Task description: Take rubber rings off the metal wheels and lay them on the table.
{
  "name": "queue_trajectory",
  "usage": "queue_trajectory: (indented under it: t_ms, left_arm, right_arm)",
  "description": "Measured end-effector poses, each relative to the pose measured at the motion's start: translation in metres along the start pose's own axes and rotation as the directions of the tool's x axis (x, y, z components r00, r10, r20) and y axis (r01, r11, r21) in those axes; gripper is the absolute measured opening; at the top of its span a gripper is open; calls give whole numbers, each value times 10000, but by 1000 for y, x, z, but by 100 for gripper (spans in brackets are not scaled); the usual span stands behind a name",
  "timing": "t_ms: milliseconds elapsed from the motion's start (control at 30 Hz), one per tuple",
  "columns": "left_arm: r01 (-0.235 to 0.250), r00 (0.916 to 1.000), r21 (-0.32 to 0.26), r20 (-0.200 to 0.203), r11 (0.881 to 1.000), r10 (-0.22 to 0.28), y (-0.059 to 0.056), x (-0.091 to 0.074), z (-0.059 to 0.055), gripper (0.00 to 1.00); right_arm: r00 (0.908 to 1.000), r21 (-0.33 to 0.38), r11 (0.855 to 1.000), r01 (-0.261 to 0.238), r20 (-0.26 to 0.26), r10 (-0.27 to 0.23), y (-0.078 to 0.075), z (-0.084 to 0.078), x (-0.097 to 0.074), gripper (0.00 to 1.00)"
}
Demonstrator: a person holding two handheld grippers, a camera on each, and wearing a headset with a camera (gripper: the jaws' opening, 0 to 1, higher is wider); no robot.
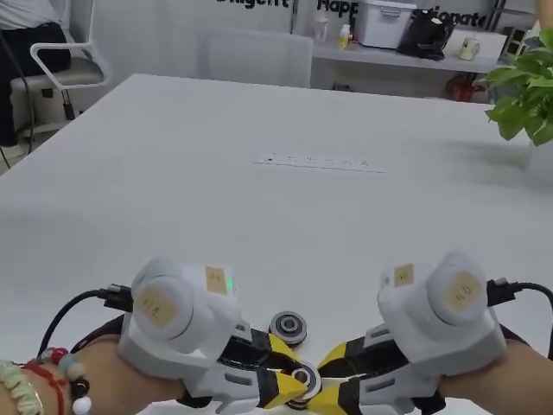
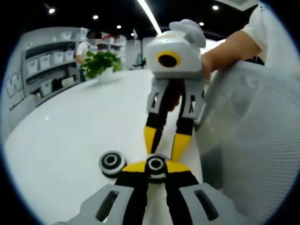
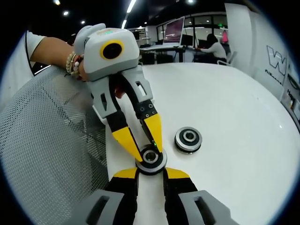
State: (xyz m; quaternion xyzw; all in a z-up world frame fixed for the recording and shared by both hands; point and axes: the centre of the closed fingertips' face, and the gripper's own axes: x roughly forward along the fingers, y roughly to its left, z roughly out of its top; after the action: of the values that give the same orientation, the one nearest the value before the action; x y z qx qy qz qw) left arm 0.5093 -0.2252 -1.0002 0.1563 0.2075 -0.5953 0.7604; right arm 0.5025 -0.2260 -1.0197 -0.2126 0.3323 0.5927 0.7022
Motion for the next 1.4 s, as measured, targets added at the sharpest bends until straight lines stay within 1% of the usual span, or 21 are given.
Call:
queue_trajectory:
  t_ms: [100, 200, 267, 300, 367, 433, 533, 567, 633, 833, 1033, 1267, 1333, 1367, 1400]
  left_arm:
    - [1, 10000, 7, -11, 10000, -1, 0, 0, 0, 14]
    - [0, 10000, 6, -13, 10000, 0, 0, 0, 0, 14]
    - [-1, 10000, 4, -12, 10000, 1, 0, 0, 0, 14]
    - [-1, 10000, 5, -13, 10000, 1, 0, 0, 0, 14]
    - [-1, 10000, 6, -14, 10000, 1, 0, 0, 0, 14]
    - [0, 10000, 4, -7, 10000, 0, 0, 0, 0, 14]
    - [-2, 10000, 3, -7, 10000, 2, 0, 0, 0, 14]
    - [-7, 10000, 1, -3, 10000, 7, 0, 0, 0, 14]
    - [-2, 10000, 1, -1, 10000, 2, 0, 0, 0, 14]
    - [30, 10000, 18, 9, 10000, -30, -1, 1, 0, 14]
    - [69, 10000, 44, 18, 10000, -69, -2, 1, 1, 14]
    - [75, 10000, 53, 5, 10000, -75, -2, 2, 1, 14]
    - [75, 10000, 57, -1, 10000, -75, -2, 2, 0, 14]
    - [67, 10000, 59, -8, 10000, -67, -2, 1, 0, 14]
    - [59, 10000, 62, -14, 10000, -59, -2, 1, 0, 14]
  right_arm:
    - [10000, 141, 9999, -37, -12, 37, 0, -1, -2, 14]
    - [10000, 123, 9999, 21, 0, -21, 0, -1, -1, 16]
    - [9998, 220, 9998, -21, 176, 17, 2, 3, 0, 21]
    - [9998, 260, 9997, -36, 217, 30, 2, 4, 1, 27]
    - [9998, 99, 9999, 97, 175, -99, 2, 6, 5, 31]
    - [9998, -7, 9999, 163, 147, -162, 1, 5, 7, 30]
    - [9996, 49, 9999, 125, 256, -126, 1, 7, 6, 25]
    - [9996, 92, 9998, 183, 229, -185, -1, 6, 5, 24]
    - [9995, 179, 9998, 103, 303, -108, -1, 6, 5, 24]
    - [9997, 39, 10000, 20, 225, -21, 0, 5, 5, 23]
    - [9999, -211, 9998, -4, 159, 7, 1, 4, 4, 23]
    - [10000, -600, 9982, 71, 12, -70, 1, 3, 4, 22]
    - [10000, -670, 9977, 80, -41, -83, 1, 2, 3, 21]
    - [9998, -765, 9970, 86, -188, -100, 0, -1, 1, 19]
    - [9998, -706, 9974, 108, -159, -119, 0, -2, 1, 17]
